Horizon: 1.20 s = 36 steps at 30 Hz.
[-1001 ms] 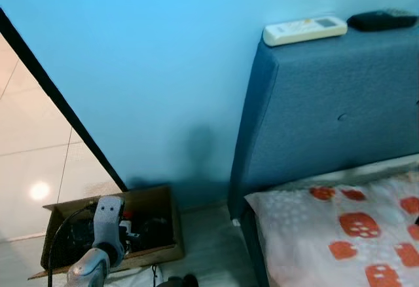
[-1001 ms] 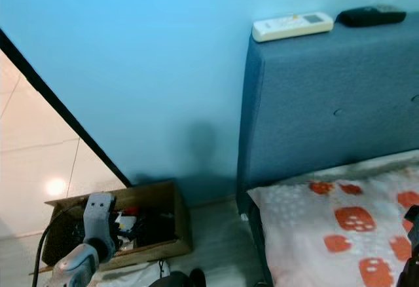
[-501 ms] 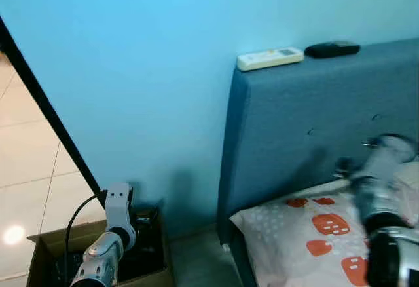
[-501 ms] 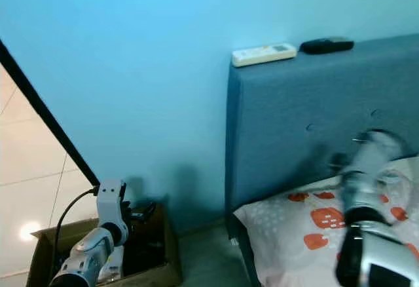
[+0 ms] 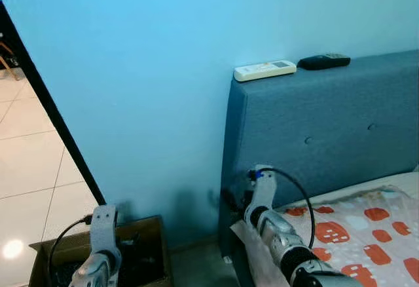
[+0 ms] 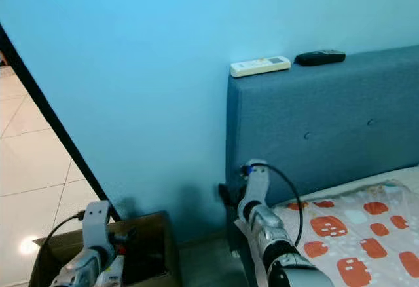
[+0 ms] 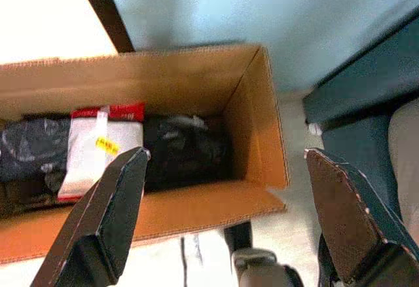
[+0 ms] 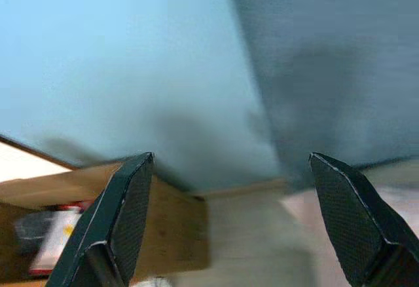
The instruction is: Clean up the room
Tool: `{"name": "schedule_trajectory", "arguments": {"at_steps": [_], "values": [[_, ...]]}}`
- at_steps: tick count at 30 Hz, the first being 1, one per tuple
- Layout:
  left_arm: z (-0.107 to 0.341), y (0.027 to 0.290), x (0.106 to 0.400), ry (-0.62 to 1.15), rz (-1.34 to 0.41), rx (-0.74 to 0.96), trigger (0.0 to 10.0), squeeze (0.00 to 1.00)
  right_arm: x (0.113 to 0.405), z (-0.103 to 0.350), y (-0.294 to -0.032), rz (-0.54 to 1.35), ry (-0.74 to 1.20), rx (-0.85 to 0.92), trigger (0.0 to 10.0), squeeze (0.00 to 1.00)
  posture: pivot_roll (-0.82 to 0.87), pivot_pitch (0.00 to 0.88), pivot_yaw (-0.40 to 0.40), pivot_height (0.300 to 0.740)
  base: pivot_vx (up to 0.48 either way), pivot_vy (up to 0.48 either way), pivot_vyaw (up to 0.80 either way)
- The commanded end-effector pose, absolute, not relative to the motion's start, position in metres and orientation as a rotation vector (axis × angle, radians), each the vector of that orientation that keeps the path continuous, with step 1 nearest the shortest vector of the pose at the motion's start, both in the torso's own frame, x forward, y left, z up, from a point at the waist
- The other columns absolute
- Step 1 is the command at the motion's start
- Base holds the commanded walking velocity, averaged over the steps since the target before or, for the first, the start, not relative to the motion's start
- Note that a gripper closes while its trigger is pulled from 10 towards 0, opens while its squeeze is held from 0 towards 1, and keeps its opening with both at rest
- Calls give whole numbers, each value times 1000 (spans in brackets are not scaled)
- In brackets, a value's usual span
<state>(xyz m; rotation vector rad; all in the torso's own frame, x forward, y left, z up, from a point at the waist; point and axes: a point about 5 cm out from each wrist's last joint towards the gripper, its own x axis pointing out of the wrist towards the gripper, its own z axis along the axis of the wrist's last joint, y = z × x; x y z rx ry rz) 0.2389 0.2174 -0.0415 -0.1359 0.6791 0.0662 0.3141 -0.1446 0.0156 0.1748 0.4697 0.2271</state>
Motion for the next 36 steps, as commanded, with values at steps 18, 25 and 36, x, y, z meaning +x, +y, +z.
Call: {"name": "schedule_trajectory", "arguments": {"at_steps": [18,25,36], "values": [[-62,223,212,794,274,-299,10000,0,211,-71,-178,20,908,90,10000,0,11,0,-24,740,-348,0,0],[-58,217,221,767,254,-328,10000,0,200,-77,-182,14,960,62,10000,0,5,0,-35,740,-360,0,0],[-68,214,207,838,239,-307,10000,0,188,-82,-191,23,1021,-23,10000,0,0,0,-40,740,-365,0,0]]}}
